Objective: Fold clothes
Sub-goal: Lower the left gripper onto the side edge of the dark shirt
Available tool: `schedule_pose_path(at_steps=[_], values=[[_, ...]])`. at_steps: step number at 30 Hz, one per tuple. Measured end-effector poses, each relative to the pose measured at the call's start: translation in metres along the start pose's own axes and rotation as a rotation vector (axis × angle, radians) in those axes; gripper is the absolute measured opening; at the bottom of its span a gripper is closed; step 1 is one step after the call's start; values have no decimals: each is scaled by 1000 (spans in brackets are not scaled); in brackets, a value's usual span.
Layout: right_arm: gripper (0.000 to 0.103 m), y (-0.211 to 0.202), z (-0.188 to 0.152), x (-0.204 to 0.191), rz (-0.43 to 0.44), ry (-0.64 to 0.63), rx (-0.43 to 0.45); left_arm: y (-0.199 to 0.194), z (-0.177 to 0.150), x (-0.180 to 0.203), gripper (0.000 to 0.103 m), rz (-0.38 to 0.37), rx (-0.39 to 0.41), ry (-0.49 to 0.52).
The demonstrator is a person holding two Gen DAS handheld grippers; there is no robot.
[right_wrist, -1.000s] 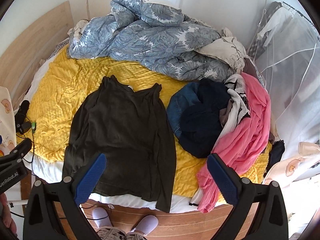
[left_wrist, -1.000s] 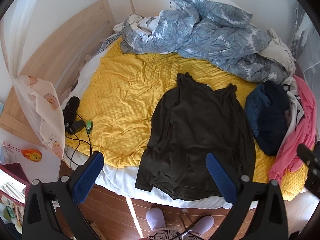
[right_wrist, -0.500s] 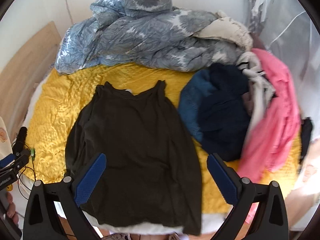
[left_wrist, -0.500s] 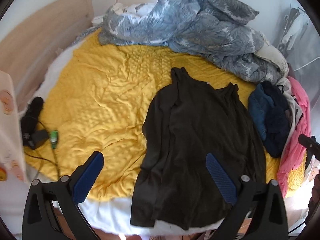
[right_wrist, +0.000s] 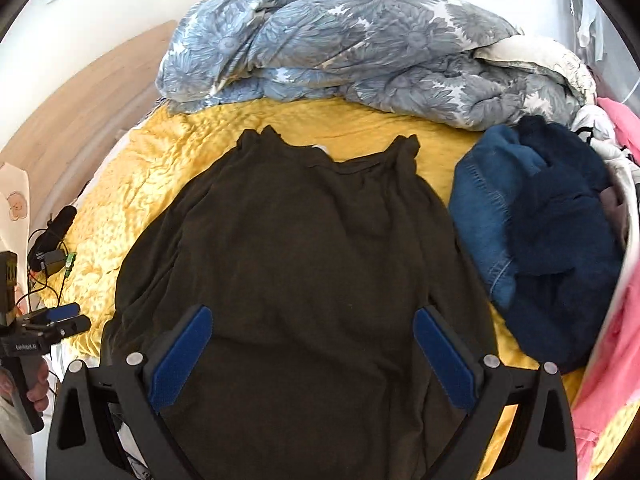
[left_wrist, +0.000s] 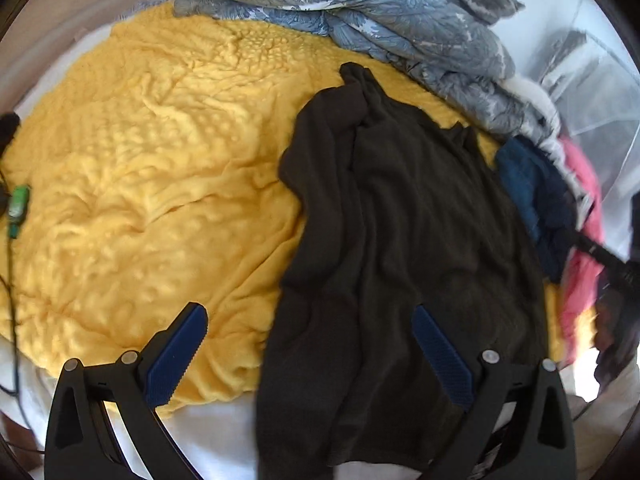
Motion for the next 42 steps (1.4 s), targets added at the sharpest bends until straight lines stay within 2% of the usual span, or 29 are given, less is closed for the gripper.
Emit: schedule_pose_path(at_steps=[7, 13, 17, 22, 26, 29, 33, 39, 42], values=[[103, -18, -7, -17, -56, -78, -7, -7, -10, 32, 103, 179, 50, 79], [103, -39, -9, -18, -104, -110, 5, -7, -15, 52, 103, 228, 75, 136], [103, -42, -16, -17, -110, -125, -6, -15, -20, 54, 103, 198, 76, 117], [103, -40, -26, -15, -102, -135, -28, -17, -25, 26, 103, 209, 53, 66], [103, -38, -34, -5, -118, -119, -45, -13, -33, 6, 103, 160, 22, 39], [103, -39, -36, -3, -123, -109, -49, -3, -41, -5, 103, 191, -4, 37], [103, -39, -38, -6, -126, -114, -49, 3, -50, -15, 103, 122, -63, -7], [103, -35, -40, -9, -125, -105, -62, 1, -57, -27, 103, 6, -105, -26], [103, -32, -41, -10, -126, -102, -69, 6, -58, -33, 103, -24, -126, -56]])
Point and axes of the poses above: each gripper's, at about its wrist camera, not at the fingertips, and y roughly the way its jaws point, x to its right, z to its top, the point moved 4 cm from there along y, roughly the way its jaws point, and after that the axes turned 12 degrees about -y, right-handed, at the moved point
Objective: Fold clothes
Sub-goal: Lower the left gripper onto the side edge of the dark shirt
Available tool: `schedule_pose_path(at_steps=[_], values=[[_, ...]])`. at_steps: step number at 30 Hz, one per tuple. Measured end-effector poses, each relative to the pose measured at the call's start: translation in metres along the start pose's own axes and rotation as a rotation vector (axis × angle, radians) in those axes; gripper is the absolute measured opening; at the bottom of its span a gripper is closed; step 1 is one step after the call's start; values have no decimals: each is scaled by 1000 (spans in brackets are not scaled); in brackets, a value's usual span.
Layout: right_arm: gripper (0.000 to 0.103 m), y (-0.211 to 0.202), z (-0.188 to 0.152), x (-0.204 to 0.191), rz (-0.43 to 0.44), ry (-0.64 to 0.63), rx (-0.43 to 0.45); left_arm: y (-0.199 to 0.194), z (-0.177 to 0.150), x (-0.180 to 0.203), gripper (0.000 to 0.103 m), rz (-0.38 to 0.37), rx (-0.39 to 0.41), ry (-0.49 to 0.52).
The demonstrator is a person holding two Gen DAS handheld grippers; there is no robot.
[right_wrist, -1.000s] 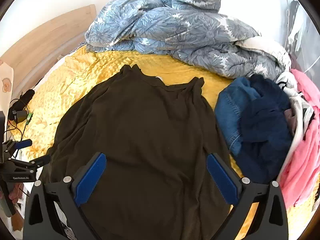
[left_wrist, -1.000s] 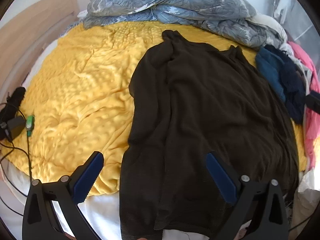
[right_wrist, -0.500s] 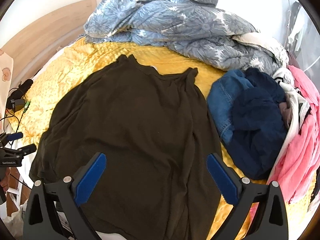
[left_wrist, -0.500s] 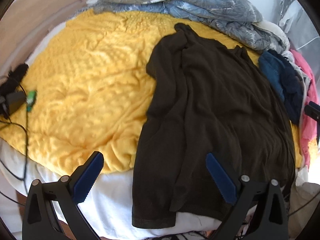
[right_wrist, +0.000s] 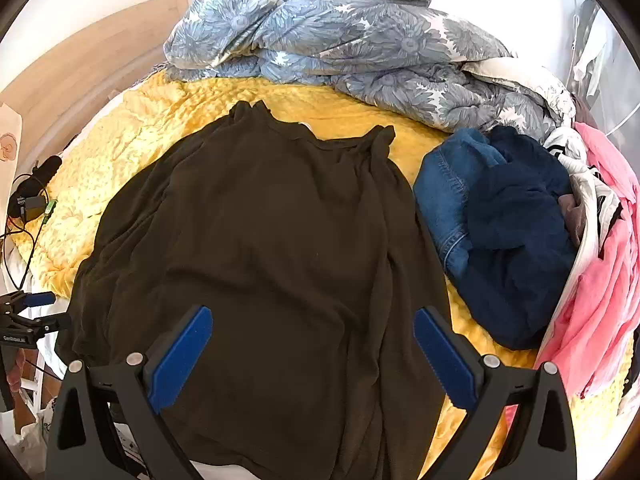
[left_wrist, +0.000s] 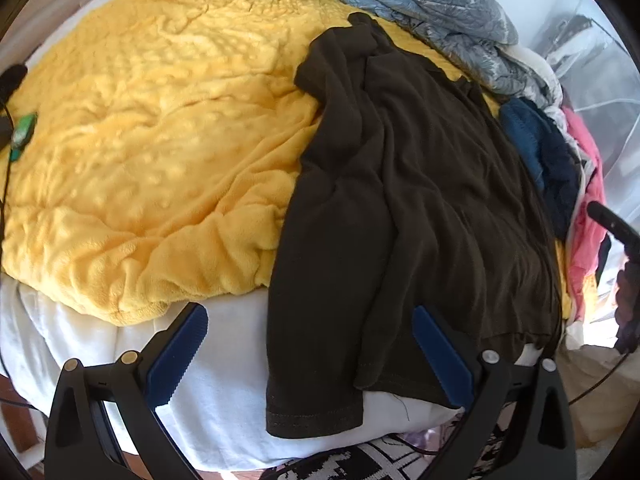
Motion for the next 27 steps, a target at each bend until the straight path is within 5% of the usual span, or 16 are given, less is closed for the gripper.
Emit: schedule_pose_path(at_steps=[9, 27], values=[[103, 7, -2, -2, 3, 9, -19, 9, -6, 1, 102, -92, -66, -32], [103, 19, -25, 31, -42, 70, -74, 16, -10, 16, 100, -82, -110, -25]])
Point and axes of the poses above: each gripper's, at about its wrist camera, not at the fingertips, and y roughly the way its jaws point, x to its right, z to its top, the point moved 4 cm from there along y, roughly the way its jaws point, and after that the axes turned 12 degrees about -y, right-handed, at the moved point
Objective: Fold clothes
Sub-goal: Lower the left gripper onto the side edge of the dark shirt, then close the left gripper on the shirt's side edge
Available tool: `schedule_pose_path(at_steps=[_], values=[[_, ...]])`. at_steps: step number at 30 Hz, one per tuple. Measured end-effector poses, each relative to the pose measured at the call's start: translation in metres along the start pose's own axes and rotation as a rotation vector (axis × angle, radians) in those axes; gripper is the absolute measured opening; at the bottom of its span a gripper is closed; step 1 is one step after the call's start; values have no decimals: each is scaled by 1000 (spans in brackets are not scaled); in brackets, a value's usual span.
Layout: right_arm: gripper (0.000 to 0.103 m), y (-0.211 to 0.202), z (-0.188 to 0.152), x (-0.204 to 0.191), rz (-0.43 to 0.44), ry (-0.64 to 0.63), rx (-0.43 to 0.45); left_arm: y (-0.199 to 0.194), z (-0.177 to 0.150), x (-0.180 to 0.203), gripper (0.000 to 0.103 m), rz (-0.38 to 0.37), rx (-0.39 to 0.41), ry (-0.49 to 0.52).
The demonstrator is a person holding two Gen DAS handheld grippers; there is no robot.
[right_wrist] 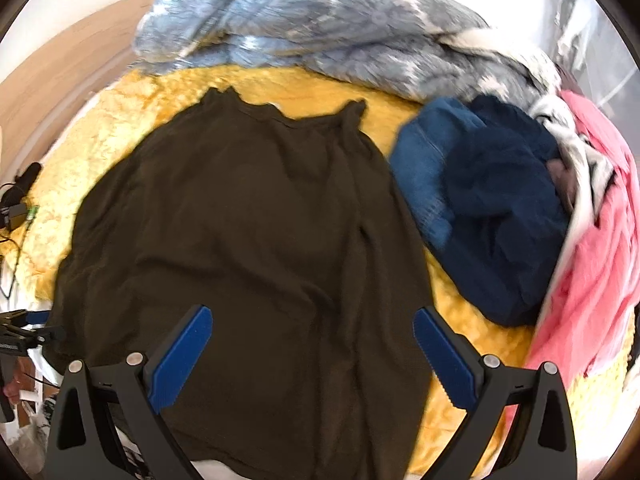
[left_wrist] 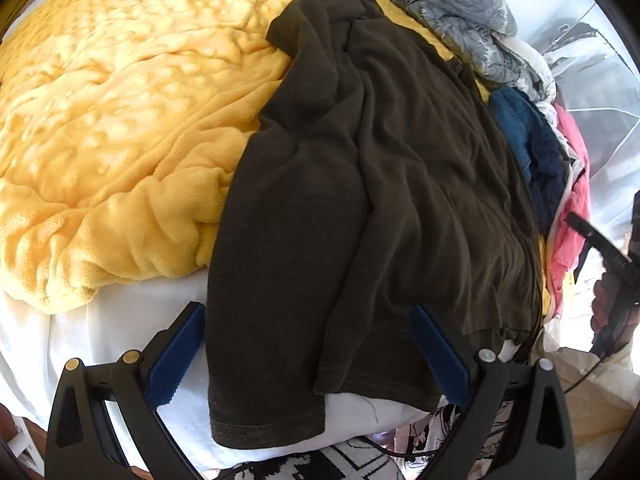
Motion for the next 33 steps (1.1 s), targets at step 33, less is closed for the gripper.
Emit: schedule_pose_path(at_steps=[33], values=[[103, 6, 4, -38, 47, -104, 9, -10, -1, 7, 78, 85, -1, 39]])
Point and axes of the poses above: each gripper's, at about its wrist camera, not at the fingertips, and y roughly the way its jaws point, x to its right, z to its top, the point moved 4 cm from there along y, roughly the way its jaws point, and after that the axes turned 12 degrees about -y, right-handed, at the moved point
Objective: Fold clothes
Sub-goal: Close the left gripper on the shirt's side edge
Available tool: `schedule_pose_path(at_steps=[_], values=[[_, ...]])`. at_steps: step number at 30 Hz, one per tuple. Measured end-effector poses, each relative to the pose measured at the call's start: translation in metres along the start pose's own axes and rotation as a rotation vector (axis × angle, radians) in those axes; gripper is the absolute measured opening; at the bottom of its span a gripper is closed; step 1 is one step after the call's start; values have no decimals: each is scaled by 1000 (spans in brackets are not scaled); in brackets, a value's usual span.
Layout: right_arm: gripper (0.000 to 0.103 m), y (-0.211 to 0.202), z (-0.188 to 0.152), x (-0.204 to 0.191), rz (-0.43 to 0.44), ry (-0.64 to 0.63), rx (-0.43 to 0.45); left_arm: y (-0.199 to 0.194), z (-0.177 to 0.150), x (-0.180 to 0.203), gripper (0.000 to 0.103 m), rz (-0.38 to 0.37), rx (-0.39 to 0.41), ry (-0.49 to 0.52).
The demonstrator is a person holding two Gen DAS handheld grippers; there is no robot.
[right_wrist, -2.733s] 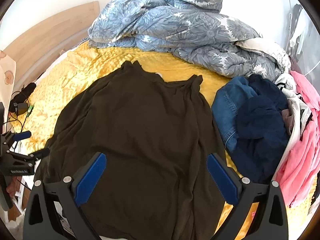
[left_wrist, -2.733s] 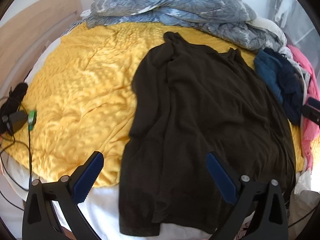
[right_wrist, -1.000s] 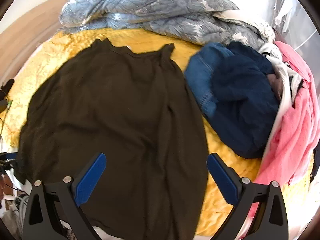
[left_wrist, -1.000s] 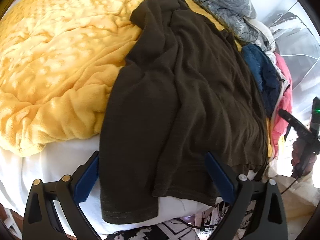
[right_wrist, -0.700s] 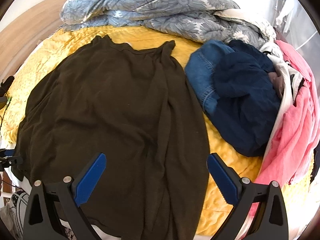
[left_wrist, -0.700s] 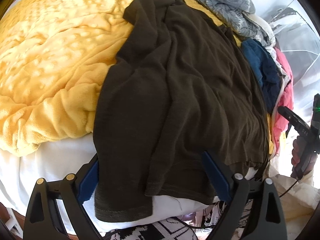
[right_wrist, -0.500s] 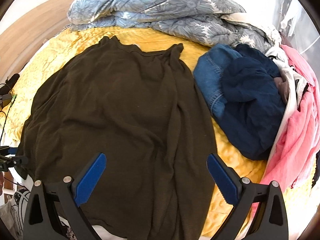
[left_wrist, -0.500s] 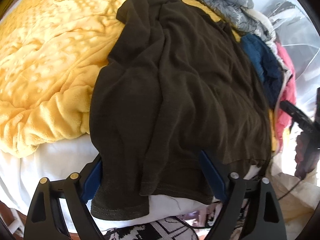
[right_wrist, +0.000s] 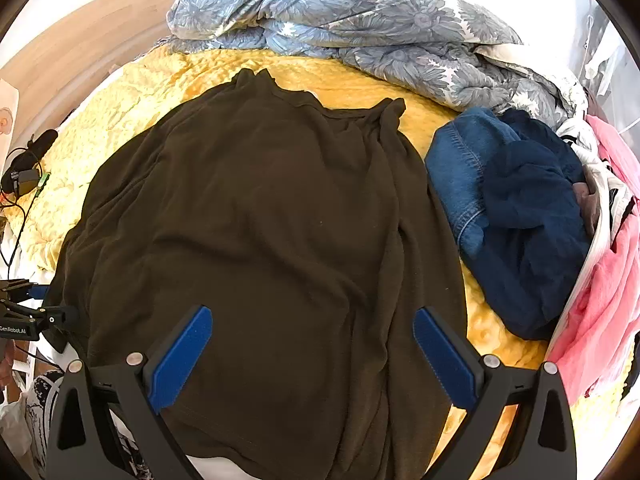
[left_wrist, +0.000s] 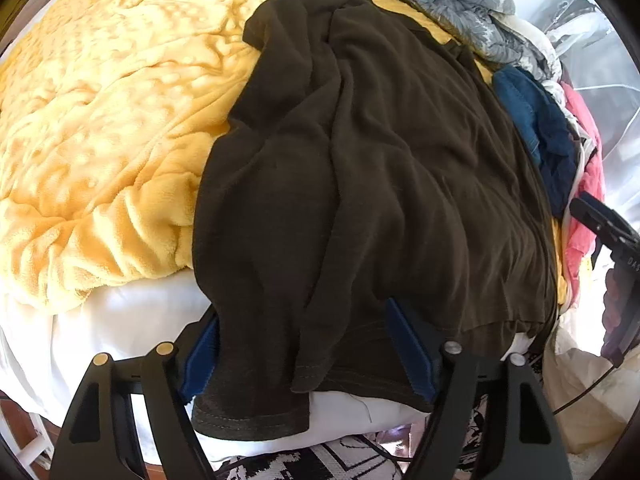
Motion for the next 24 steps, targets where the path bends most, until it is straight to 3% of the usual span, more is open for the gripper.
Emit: schedule_pose_path(at_steps=[5, 12, 17, 19, 24], values=[[103, 2, -1, 0, -2, 3, -8, -7, 2, -10, 75, -29, -2, -23], [103, 3, -3, 1, 0, 11, -11, -14, -1, -20, 60, -45, -6, -37], [103, 3, -5, 3, -3, 15, -13, -14, 0, -13, 56, -44, 3, -59], [103, 3, -6, 4, -6, 20, -15, -14, -1, -14, 44, -42, 6, -61], [103, 3, -7, 8, -12, 28, -17, -18, -4, -14, 43, -40, 12, -60]])
Point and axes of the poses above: each gripper's, at about its wrist camera, not at the fingertips, and y roughly the way its jaws point, x to its right, z to its top, the point moved 4 cm from there along y, roughly the way its jaws point, and after that the axes turned 12 degrees about -y, right-handed, at the moved point
